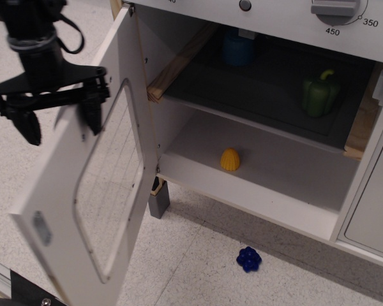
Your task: Open oven
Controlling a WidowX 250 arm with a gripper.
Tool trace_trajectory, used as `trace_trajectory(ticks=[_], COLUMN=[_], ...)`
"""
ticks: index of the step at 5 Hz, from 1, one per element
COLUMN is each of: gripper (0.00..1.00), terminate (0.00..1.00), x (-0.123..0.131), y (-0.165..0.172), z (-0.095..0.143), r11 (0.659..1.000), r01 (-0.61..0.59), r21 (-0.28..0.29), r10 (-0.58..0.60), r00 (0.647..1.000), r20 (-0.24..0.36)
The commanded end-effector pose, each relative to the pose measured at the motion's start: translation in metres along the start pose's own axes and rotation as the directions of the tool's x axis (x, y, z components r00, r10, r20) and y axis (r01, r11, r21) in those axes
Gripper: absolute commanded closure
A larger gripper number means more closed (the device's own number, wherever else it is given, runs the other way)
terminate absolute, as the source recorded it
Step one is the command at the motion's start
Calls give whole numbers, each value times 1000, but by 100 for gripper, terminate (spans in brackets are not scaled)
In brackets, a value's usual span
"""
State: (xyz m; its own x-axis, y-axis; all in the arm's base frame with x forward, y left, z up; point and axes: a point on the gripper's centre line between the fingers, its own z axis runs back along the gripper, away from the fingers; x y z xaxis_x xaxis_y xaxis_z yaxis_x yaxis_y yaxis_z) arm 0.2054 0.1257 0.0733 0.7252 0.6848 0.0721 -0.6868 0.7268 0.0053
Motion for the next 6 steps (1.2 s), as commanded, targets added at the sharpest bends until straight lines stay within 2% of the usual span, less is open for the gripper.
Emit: trace_trajectory(ticks=[1,2,4,6], gripper=[0,0,0,0], terminate=[0,0,0,0], x=[40,42,37,23], y=[17,5,-26,-60], z=[22,38,79,88], r11=[996,993,987,986], r01=[79,110,115,104], r21=[-29,-33,-114,-127], r10=[-78,-109,-117,-114], r00=[996,993,993,991], r20=[49,38,-13,-69])
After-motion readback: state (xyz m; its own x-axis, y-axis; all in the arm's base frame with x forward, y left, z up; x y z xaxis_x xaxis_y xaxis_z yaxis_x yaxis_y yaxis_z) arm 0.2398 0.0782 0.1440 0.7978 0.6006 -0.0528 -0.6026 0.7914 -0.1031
